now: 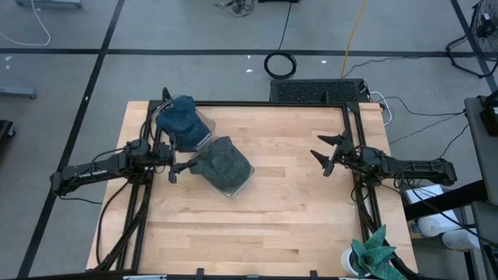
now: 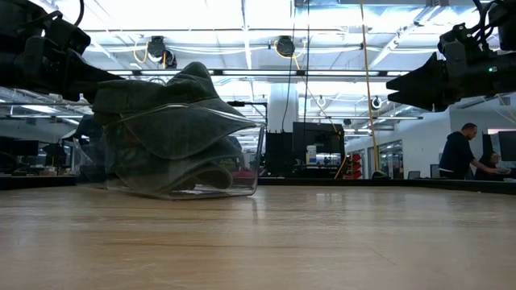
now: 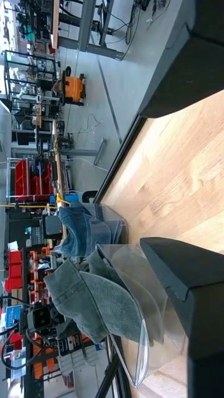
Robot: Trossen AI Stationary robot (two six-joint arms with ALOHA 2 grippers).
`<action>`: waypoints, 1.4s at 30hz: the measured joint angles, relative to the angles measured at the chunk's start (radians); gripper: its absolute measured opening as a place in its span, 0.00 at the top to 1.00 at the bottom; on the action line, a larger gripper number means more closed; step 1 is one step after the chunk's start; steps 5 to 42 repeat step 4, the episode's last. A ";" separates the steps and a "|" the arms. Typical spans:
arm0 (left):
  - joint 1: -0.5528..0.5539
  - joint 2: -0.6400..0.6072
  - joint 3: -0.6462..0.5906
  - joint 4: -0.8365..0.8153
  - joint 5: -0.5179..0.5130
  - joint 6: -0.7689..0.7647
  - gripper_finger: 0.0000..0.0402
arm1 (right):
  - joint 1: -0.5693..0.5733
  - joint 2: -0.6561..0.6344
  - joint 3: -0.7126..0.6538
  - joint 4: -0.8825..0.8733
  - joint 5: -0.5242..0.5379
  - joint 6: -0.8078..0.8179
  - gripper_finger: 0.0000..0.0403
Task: Pick & Place hat
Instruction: Return to Home Position
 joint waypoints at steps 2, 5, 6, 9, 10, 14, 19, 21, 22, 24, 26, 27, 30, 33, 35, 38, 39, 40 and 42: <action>0.000 0.000 0.000 0.000 0.000 0.000 0.43 | 0.000 0.000 0.000 0.000 0.000 0.000 0.22; 0.000 0.000 0.000 0.000 0.000 0.000 0.43 | 0.000 0.000 0.000 0.000 0.000 0.000 0.22; 0.000 0.000 0.000 0.000 0.000 0.000 0.43 | 0.000 0.000 0.000 0.000 0.000 0.000 0.22; 0.000 0.000 0.000 0.000 0.000 0.000 0.43 | 0.000 0.000 0.000 0.000 0.000 0.000 0.22; 0.000 0.000 0.000 0.000 0.000 0.000 0.43 | 0.000 0.000 0.000 0.000 0.000 0.000 0.22; 0.000 0.000 0.000 0.000 0.000 0.000 0.43 | 0.000 0.000 0.000 0.000 0.000 0.000 0.22; 0.000 0.000 0.000 0.000 0.000 0.000 0.43 | 0.000 0.000 0.000 0.000 0.000 0.000 0.22; 0.000 0.000 0.000 0.000 0.000 0.000 0.43 | 0.000 0.000 0.000 0.000 0.000 0.000 0.22; 0.000 0.000 0.000 0.000 0.000 0.000 0.43 | 0.000 0.000 0.000 0.000 0.000 0.000 0.22; 0.000 0.000 0.000 0.000 0.000 0.000 0.43 | 0.000 0.000 0.000 0.000 0.000 0.000 0.22; 0.000 0.000 0.000 0.000 0.000 0.000 0.43 | 0.000 0.000 0.000 0.000 0.000 0.000 0.22; 0.000 0.000 0.000 0.000 0.000 0.000 0.43 | 0.000 0.000 0.000 0.000 0.000 0.000 0.22; 0.000 0.000 0.000 0.000 0.000 0.000 0.43 | 0.000 0.000 0.000 0.000 0.000 0.000 0.22; 0.000 0.000 0.000 0.000 0.000 0.000 0.43 | 0.000 0.000 0.000 0.000 0.000 0.000 0.22; 0.000 0.000 0.000 0.000 0.000 0.000 0.43 | 0.000 0.000 0.000 0.000 0.000 0.000 0.22; 0.000 0.000 0.000 0.000 0.000 0.000 0.43 | 0.000 0.000 0.000 0.000 0.000 0.000 0.22; 0.000 0.000 0.000 0.000 0.000 0.000 0.43 | 0.000 0.000 0.000 0.000 0.000 0.000 0.22; 0.000 0.000 0.000 0.000 0.000 0.000 0.43 | 0.000 0.000 0.000 0.000 0.000 0.000 0.22; 0.000 0.000 0.000 0.000 0.000 0.000 0.43 | 0.000 0.000 0.000 0.000 0.000 0.000 0.22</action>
